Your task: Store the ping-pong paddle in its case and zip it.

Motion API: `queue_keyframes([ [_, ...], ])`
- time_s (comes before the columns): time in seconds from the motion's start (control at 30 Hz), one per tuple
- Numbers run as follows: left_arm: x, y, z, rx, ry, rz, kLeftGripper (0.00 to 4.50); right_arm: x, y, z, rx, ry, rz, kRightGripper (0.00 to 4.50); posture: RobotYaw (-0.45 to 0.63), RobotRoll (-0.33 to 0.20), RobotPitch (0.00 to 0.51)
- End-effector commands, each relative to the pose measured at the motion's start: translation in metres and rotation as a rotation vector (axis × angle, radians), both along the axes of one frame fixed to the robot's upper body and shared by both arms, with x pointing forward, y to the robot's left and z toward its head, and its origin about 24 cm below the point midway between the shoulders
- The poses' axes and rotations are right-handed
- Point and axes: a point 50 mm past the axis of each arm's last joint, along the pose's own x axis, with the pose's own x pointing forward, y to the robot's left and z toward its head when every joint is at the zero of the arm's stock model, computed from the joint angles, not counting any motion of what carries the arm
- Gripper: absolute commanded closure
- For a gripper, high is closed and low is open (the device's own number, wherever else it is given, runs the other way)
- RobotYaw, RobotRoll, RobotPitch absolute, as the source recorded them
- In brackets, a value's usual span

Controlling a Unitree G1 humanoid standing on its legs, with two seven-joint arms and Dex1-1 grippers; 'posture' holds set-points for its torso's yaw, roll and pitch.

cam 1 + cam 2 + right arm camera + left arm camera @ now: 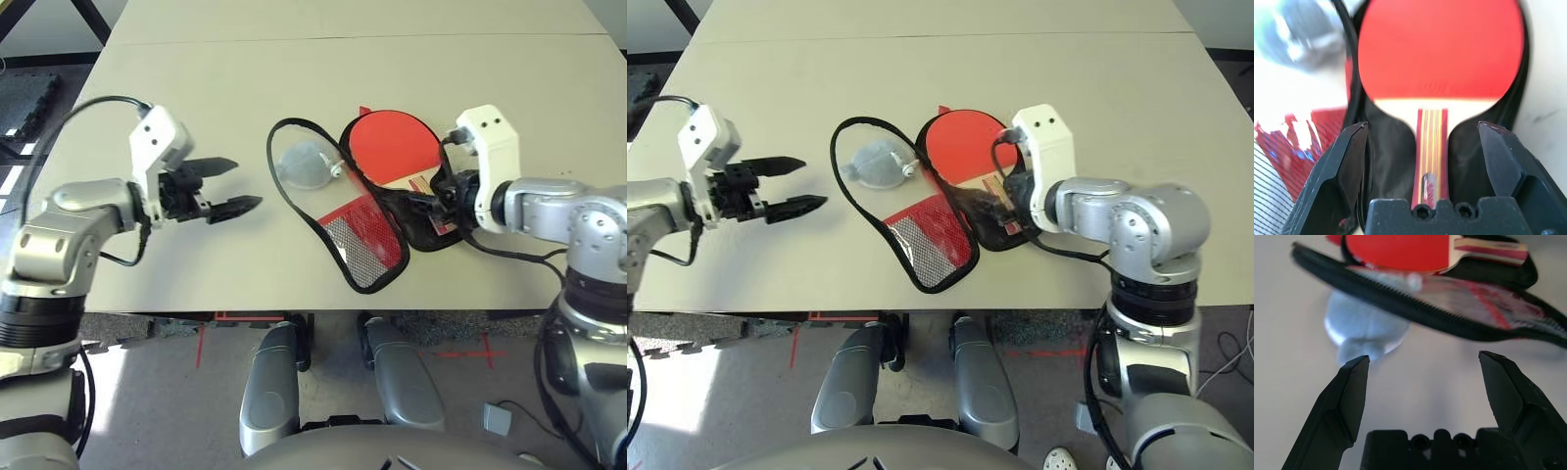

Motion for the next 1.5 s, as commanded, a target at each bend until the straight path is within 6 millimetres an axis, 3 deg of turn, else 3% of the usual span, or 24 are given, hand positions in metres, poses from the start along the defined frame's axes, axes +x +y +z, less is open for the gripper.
queue_keyframes([
  [0.03,-0.008,-0.032,0.009,-0.026,-0.018,-0.115,0.00,0.004,-0.016,0.007,0.093,-0.044,-0.054,0.04,-0.05,0.000,0.257],
  [0.27,-0.009,-0.087,0.018,-0.114,-0.054,-0.247,0.00,0.014,-0.041,0.018,0.296,-0.177,-0.131,0.04,-0.07,0.000,0.245],
  [0.47,0.008,-0.139,-0.004,-0.152,-0.083,-0.238,0.00,0.016,-0.060,0.019,0.396,-0.233,-0.116,0.04,-0.08,0.000,0.241],
  [0.6,0.016,-0.152,-0.017,-0.141,-0.093,-0.221,0.00,0.016,-0.069,0.019,0.374,-0.225,-0.133,0.04,-0.10,0.000,0.241],
  [0.8,0.020,-0.134,-0.023,-0.101,-0.101,-0.195,0.00,0.010,-0.079,0.014,0.357,-0.184,-0.129,0.04,-0.10,0.000,0.240],
  [1.23,0.014,-0.073,0.015,-0.021,-0.143,-0.182,0.00,-0.001,-0.075,-0.045,0.289,0.188,-0.097,0.04,-0.06,0.000,0.264],
  [1.5,0.008,-0.050,0.025,0.035,-0.136,-0.157,0.00,-0.003,-0.062,-0.062,0.313,0.275,-0.065,0.04,-0.05,0.000,0.264],
])
